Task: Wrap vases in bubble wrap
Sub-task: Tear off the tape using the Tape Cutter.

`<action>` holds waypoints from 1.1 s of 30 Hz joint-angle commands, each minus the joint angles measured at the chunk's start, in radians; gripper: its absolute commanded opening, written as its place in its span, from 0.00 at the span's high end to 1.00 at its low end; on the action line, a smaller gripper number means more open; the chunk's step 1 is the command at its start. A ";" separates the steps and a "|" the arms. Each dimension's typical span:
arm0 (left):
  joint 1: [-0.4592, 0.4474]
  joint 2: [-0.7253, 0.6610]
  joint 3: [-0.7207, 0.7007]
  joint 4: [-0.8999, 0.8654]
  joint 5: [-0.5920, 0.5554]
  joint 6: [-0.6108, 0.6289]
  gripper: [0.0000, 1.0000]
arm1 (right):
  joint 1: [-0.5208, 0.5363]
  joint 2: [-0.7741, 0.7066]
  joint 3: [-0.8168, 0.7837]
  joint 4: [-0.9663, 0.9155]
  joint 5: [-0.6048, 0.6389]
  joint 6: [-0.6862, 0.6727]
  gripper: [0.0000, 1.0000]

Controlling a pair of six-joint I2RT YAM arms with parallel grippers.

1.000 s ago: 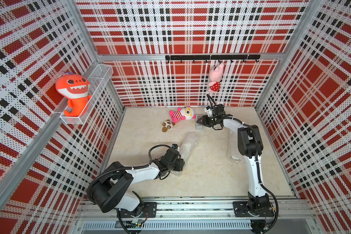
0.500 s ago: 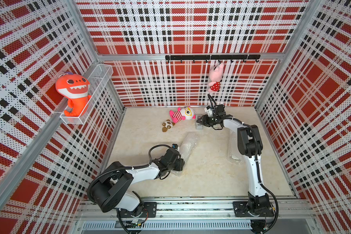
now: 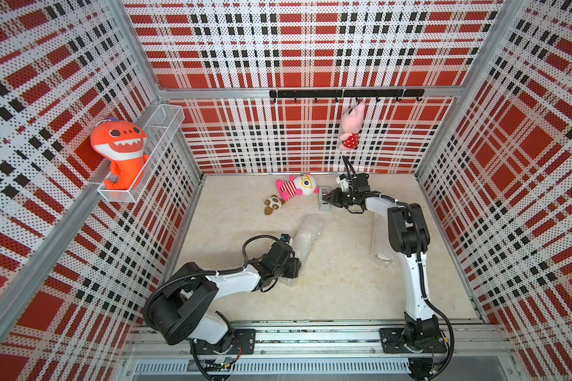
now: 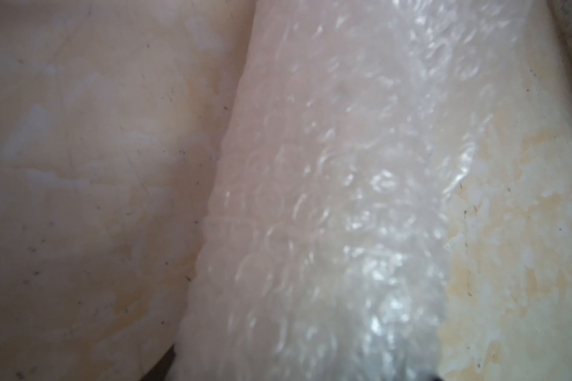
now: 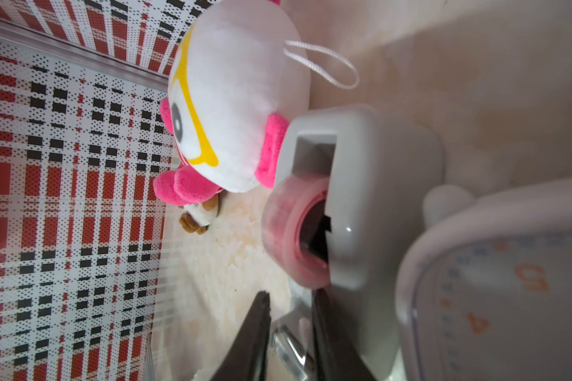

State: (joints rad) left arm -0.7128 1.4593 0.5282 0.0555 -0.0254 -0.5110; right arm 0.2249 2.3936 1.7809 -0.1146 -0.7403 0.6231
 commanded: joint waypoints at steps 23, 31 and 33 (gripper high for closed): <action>0.014 0.036 -0.017 -0.048 0.012 -0.009 0.45 | 0.018 -0.135 -0.125 0.153 -0.090 0.155 1.00; 0.014 0.032 -0.019 -0.049 0.013 -0.009 0.46 | 0.017 -0.199 -0.204 0.167 -0.091 0.141 1.00; 0.013 0.030 -0.019 -0.049 0.015 -0.011 0.46 | 0.019 -0.202 -0.227 0.156 -0.087 0.132 1.00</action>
State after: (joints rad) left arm -0.7120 1.4647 0.5282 0.0666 -0.0257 -0.5114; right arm 0.2295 2.2627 1.5723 0.0208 -0.7696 0.7574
